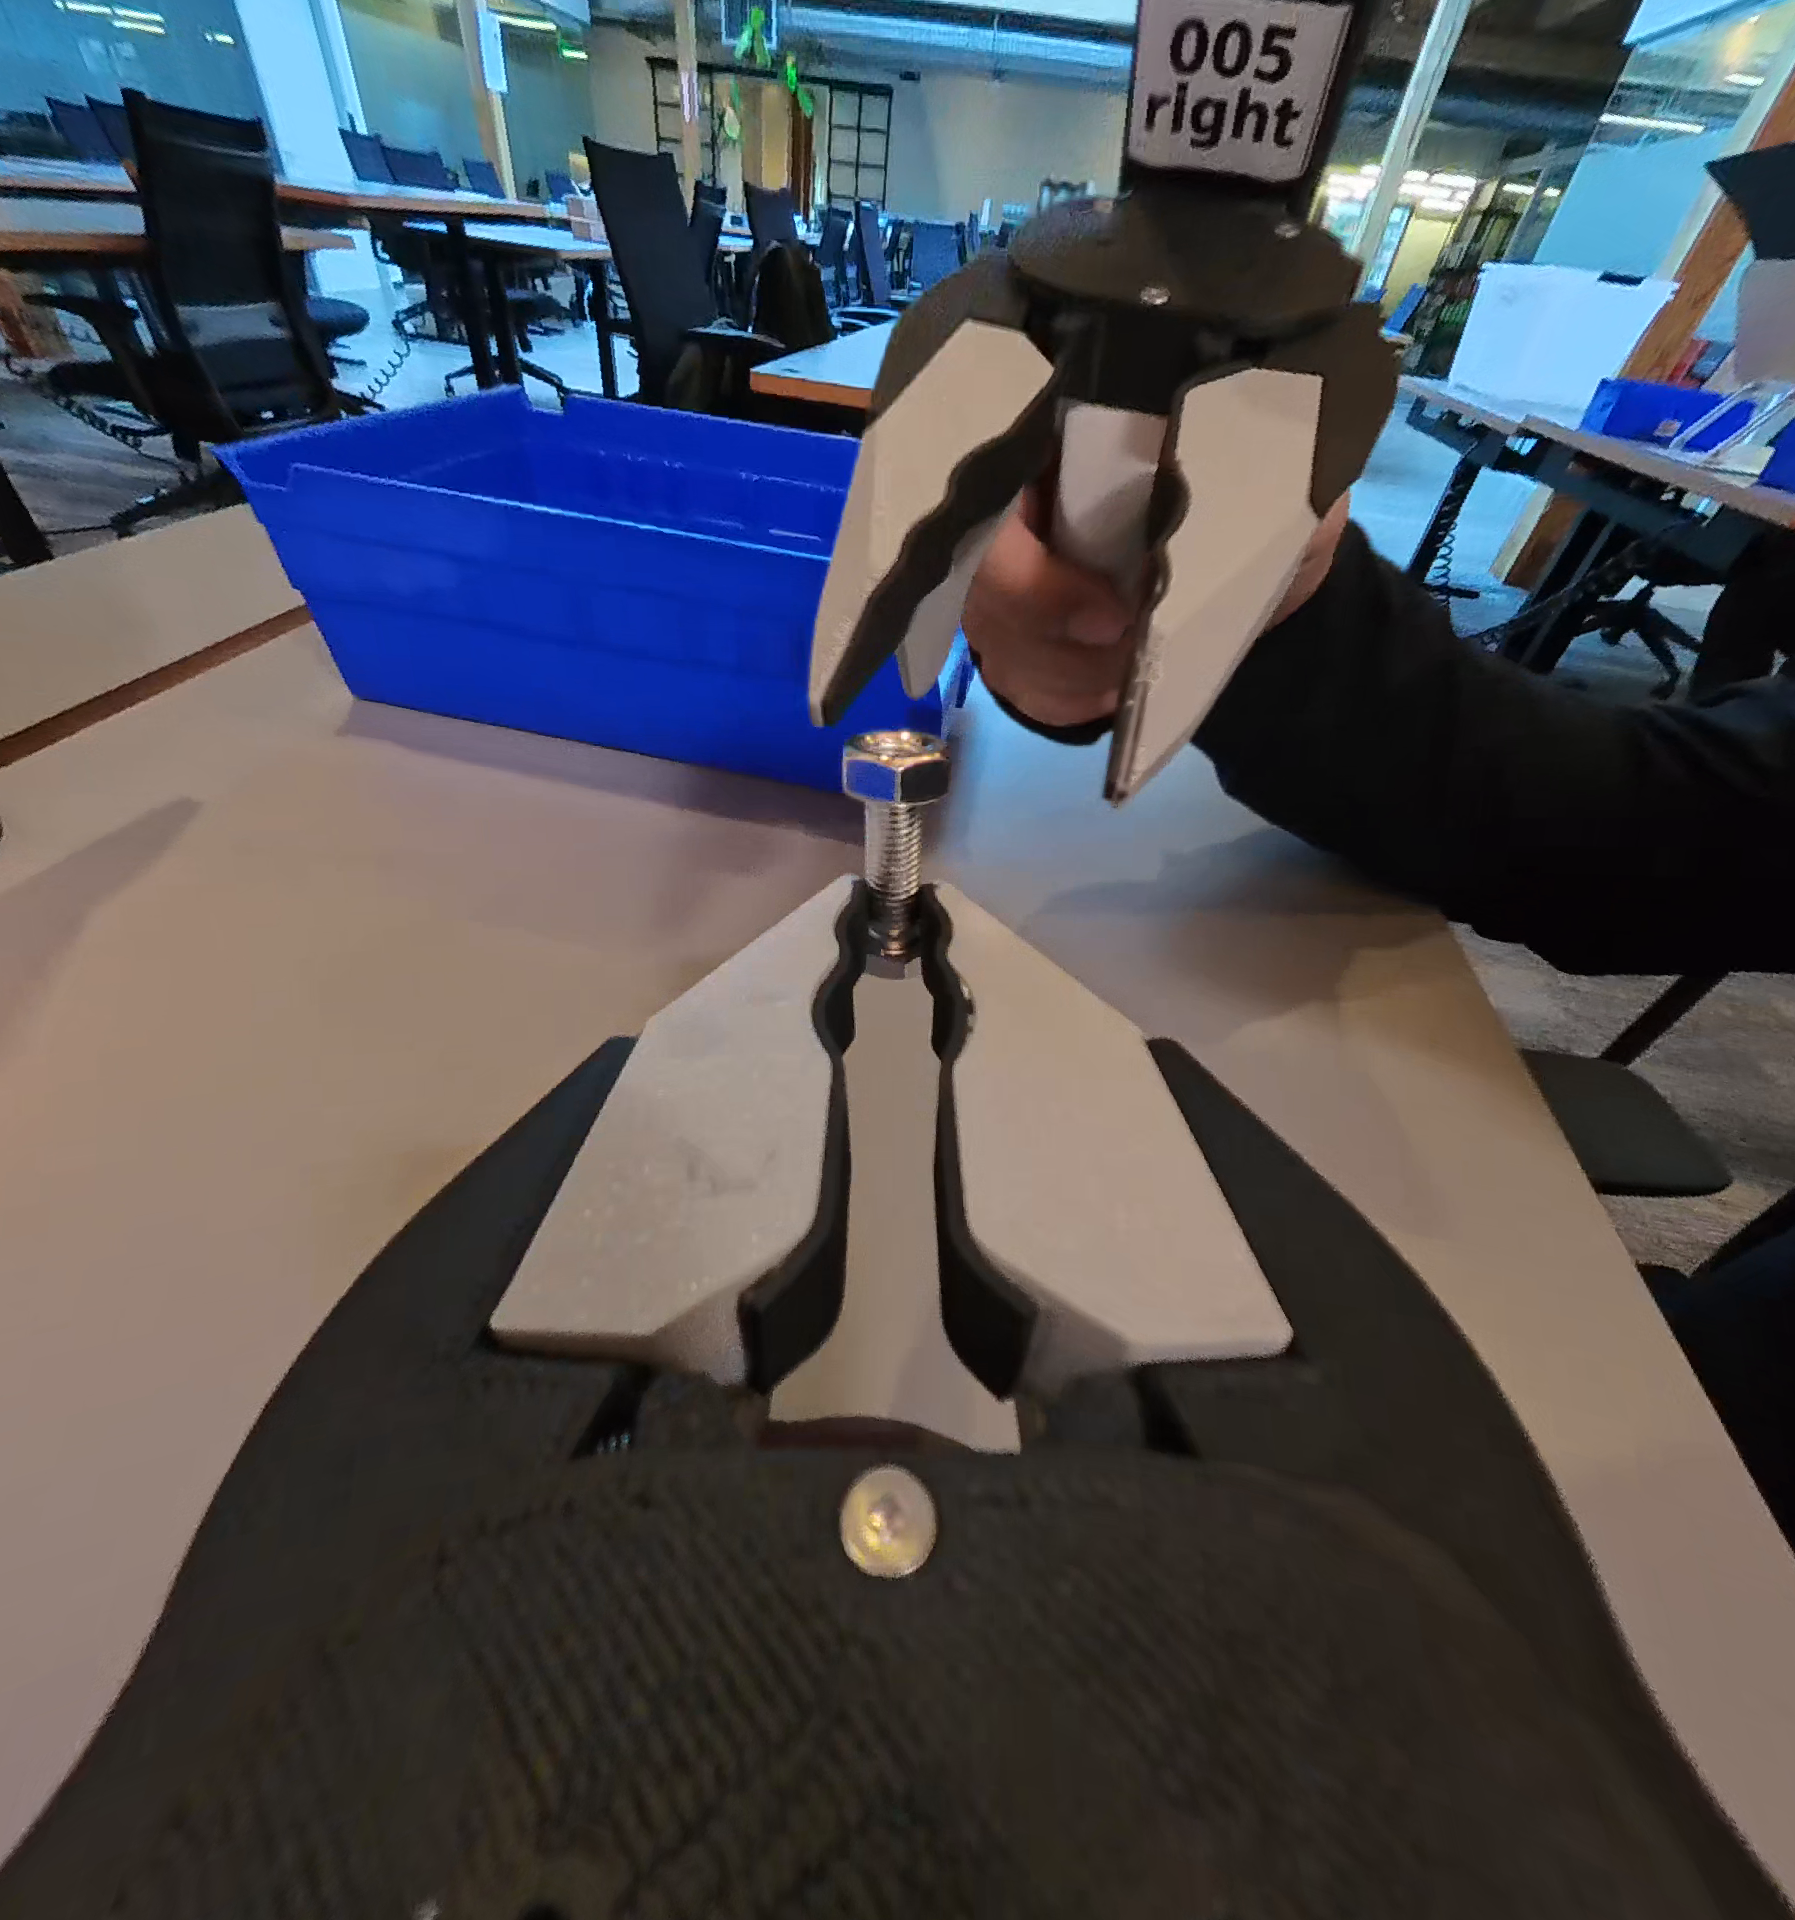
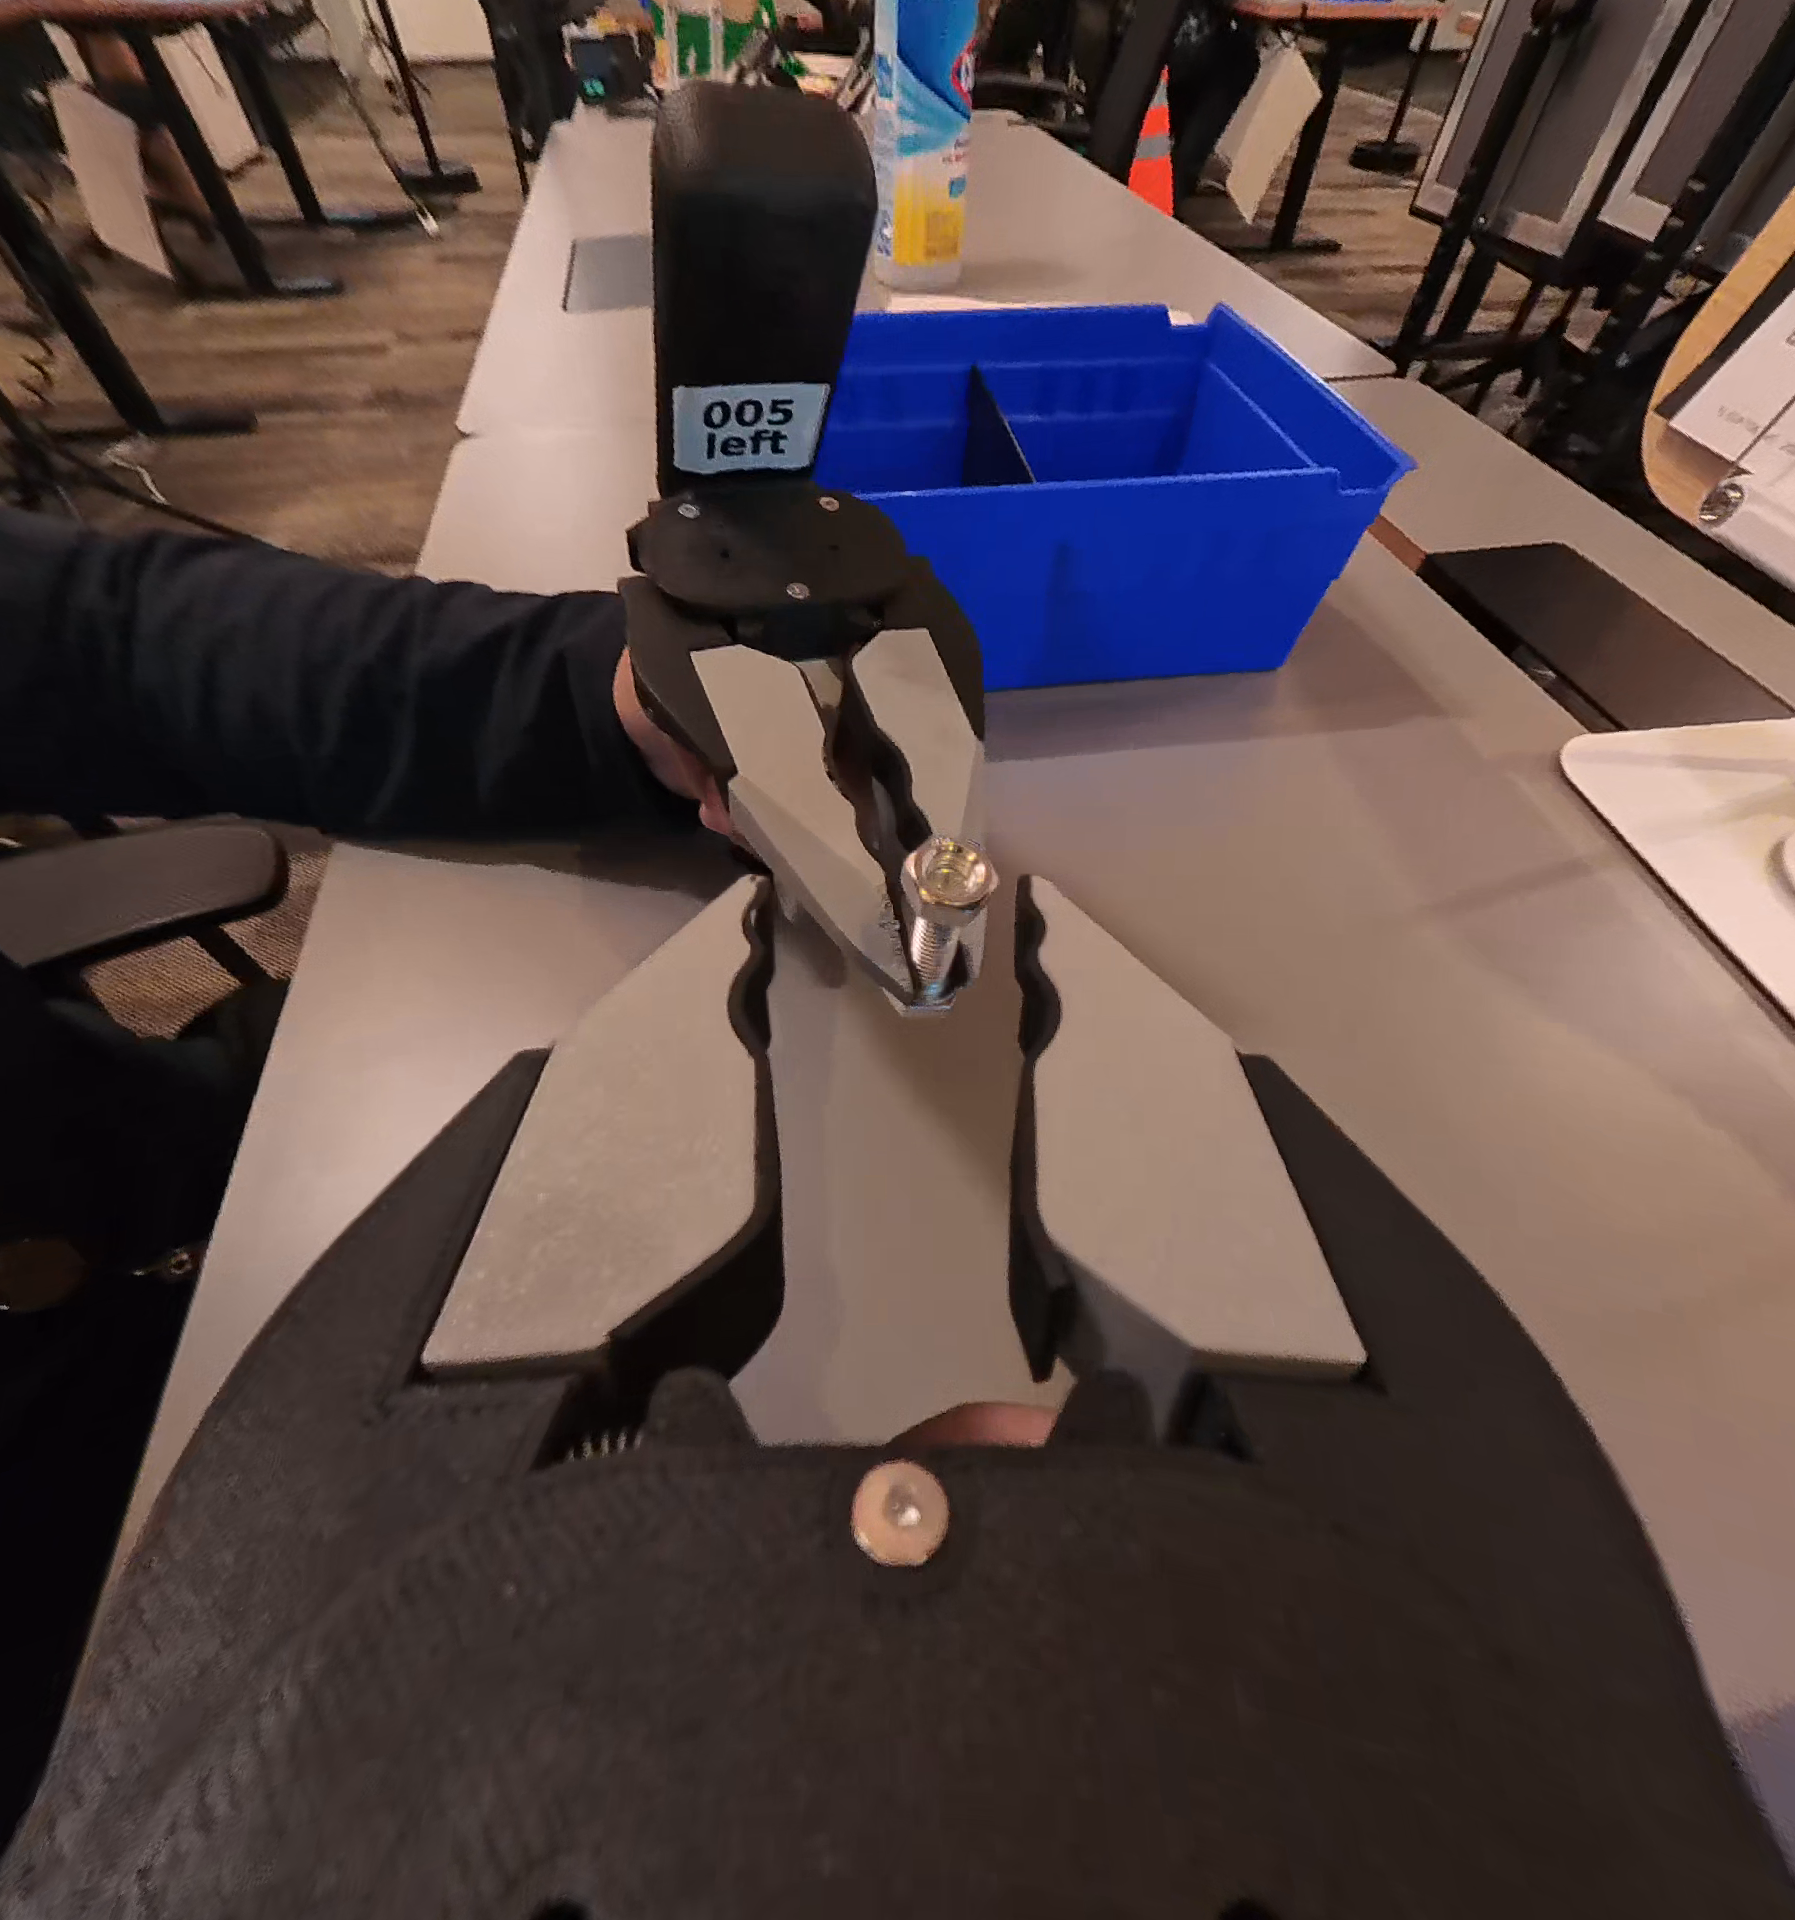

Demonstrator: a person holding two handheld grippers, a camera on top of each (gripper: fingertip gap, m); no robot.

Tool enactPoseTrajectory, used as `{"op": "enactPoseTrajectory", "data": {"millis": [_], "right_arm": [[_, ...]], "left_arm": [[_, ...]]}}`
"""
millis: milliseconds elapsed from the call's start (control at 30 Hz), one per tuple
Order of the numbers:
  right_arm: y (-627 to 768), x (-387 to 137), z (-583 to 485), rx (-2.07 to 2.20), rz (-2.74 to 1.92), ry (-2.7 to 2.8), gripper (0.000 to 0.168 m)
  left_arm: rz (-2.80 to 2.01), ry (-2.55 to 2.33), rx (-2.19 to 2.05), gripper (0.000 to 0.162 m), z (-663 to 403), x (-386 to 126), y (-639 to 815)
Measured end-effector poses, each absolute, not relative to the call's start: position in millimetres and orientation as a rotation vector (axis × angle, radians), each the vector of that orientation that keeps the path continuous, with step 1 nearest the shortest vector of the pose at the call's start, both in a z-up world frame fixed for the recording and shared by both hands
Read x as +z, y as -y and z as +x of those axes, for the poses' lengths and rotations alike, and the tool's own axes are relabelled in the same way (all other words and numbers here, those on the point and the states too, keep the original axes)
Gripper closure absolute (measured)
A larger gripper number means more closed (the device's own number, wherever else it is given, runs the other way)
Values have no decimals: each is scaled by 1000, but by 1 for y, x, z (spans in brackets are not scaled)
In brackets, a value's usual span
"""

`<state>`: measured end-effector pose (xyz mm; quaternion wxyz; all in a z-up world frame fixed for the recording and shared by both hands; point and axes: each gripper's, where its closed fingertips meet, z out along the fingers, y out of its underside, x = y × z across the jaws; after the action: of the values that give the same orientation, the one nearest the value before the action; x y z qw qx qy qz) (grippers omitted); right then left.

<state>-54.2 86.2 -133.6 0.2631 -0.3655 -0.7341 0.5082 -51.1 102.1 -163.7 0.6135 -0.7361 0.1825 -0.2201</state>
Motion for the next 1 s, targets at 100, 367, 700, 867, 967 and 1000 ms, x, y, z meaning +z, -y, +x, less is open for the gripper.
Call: {"op": "enactPoseTrajectory", "data": {"millis": [100, 367, 700, 867, 967, 1000], "right_arm": [[-84, -130, -56, 1429, -992, 1955, 126], [-87, -132, -59, 1425, -998, 1941, 133], [-85, -131, -57, 1468, -988, 1951, 147], [-83, -133, -56, 1454, -976, 1973, 153], [-84, -136, -55, 1422, -983, 1992, 153], [-85, -138, -55, 1402, -986, 2003, 153]], "left_arm": [[-1691, -421, -516, 155, -51, -163, -101], [-1667, -445, -518, 155, -46, -158, -99], [-1652, -476, -531, 155, -40, -157, -96], [-1660, -488, -514, 155, -40, -159, -97], [-1672, -495, -489, 155, -40, -161, -98], [-1681, -500, -477, 155, -39, -163, -98]]}}
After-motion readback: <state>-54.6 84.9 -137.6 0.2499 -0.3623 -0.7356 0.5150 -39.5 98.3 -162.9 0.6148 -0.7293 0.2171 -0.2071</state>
